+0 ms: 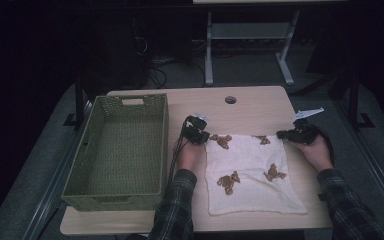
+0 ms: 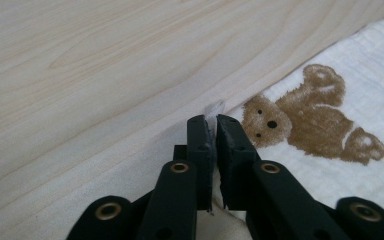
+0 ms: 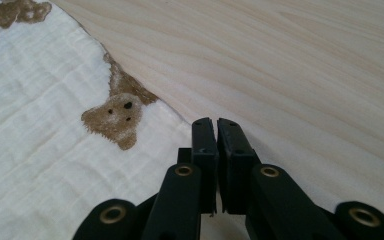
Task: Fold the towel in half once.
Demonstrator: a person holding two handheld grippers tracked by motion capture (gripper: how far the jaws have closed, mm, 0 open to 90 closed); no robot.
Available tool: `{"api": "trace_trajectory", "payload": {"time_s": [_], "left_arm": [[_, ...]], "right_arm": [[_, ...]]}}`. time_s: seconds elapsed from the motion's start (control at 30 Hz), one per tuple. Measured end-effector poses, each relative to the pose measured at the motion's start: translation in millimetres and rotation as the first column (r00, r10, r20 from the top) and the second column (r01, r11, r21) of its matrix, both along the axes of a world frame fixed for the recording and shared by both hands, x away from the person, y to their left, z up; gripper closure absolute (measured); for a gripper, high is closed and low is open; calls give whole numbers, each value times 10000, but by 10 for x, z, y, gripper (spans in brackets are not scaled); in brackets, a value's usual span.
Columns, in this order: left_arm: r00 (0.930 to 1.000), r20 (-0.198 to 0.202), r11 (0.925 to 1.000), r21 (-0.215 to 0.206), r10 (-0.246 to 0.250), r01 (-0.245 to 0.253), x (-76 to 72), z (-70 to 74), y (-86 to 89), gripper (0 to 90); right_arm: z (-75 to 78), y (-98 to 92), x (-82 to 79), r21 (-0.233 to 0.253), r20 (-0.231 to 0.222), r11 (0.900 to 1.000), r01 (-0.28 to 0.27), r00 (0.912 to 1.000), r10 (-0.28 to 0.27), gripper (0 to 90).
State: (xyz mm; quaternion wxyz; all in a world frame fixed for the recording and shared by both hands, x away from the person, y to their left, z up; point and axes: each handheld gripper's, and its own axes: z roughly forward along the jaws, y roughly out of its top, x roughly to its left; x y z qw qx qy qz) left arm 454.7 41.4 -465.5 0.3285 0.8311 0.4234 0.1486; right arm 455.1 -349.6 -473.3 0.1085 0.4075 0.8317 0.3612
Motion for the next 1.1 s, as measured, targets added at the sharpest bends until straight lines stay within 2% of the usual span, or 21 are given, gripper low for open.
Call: {"api": "trace_trajectory", "payload": {"time_s": [0.17,0.43,0.5,0.6,0.63,0.77,0.83,1.1], "left_arm": [[9988,336,9988,-369,343,-331,30,97,32,862],[9904,1241,9960,-724,616,-528,136,460,0,863],[9864,1512,9958,-742,651,-544,145,563,-14,862],[9844,1665,9956,-822,575,-442,105,637,-19,862],[9848,1657,9953,-894,518,-373,83,641,-13,862],[9881,1485,9929,-1163,407,-234,0,631,45,862],[9889,1457,9933,-1149,303,-135,-51,635,66,863],[9881,1537,9974,-708,18,92,-280,697,33,863]], "right_arm": [[99,-23,51,58,377,9999,104,9992,-107,875],[479,-68,232,80,1009,9987,496,9936,-502,878],[550,-94,267,262,1190,9980,583,9910,-610,878],[623,-122,270,538,1376,9967,604,9882,-673,878],[634,-131,247,683,1418,9963,527,9879,-620,878],[626,-159,135,645,1473,9974,336,9882,-428,878],[618,-190,55,867,1469,9959,248,9884,-374,878],[644,-213,-230,833,1778,9965,-83,9840,-67,879]]}}
